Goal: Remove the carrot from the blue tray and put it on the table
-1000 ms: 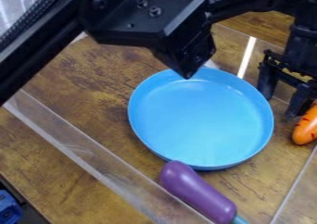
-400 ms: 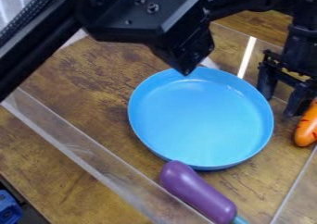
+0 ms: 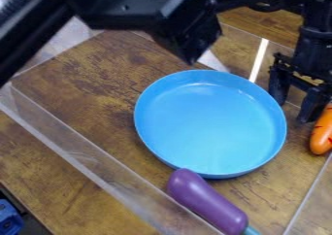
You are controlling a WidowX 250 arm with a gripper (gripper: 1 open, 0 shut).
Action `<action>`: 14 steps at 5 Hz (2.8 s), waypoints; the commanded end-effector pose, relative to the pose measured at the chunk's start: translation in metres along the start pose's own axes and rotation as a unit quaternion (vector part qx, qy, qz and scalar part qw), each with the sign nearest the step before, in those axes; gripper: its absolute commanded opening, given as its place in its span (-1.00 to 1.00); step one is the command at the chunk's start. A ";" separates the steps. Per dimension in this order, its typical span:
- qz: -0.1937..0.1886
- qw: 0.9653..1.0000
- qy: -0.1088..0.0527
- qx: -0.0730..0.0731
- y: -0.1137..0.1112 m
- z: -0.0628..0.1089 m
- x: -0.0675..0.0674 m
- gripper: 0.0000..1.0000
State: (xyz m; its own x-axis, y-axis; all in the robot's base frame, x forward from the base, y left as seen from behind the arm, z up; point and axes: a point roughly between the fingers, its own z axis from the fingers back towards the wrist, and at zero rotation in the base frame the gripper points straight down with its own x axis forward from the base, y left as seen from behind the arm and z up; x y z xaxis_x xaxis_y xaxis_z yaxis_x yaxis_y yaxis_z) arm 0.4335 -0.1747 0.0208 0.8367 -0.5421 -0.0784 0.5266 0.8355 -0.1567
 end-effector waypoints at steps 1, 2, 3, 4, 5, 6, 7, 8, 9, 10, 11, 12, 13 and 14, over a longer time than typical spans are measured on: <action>-0.009 1.000 0.014 -0.010 -0.011 -0.017 -0.007 1.00; 0.013 1.000 0.015 -0.012 -0.015 -0.017 -0.010 1.00; 0.034 0.999 0.015 -0.016 -0.019 -0.016 -0.013 1.00; 0.054 0.998 0.014 -0.020 -0.023 -0.016 -0.016 1.00; 0.039 0.999 0.019 -0.019 -0.025 -0.019 -0.019 1.00; 0.013 1.000 0.025 -0.012 -0.018 -0.021 -0.024 1.00; -0.012 0.999 0.030 -0.005 -0.011 -0.022 -0.029 1.00; -0.037 0.999 0.035 0.003 -0.005 -0.022 -0.033 1.00; -0.019 0.999 0.031 0.005 -0.014 -0.015 -0.034 1.00; -0.001 1.000 0.027 0.006 -0.023 -0.010 -0.035 1.00; 0.012 1.000 0.024 0.006 -0.024 -0.012 -0.033 -1.00; 0.022 1.000 0.022 0.005 -0.025 -0.012 -0.032 -1.00; 0.006 1.000 0.023 0.006 -0.024 -0.010 -0.031 -1.00; -0.010 1.000 0.024 0.005 -0.024 -0.010 -0.029 -1.00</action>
State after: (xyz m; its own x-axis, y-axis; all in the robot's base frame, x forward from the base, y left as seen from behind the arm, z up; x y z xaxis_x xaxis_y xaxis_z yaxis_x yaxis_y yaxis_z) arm 0.4016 -0.1686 0.0178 0.8414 -0.5261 -0.1235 0.5091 0.8484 -0.1452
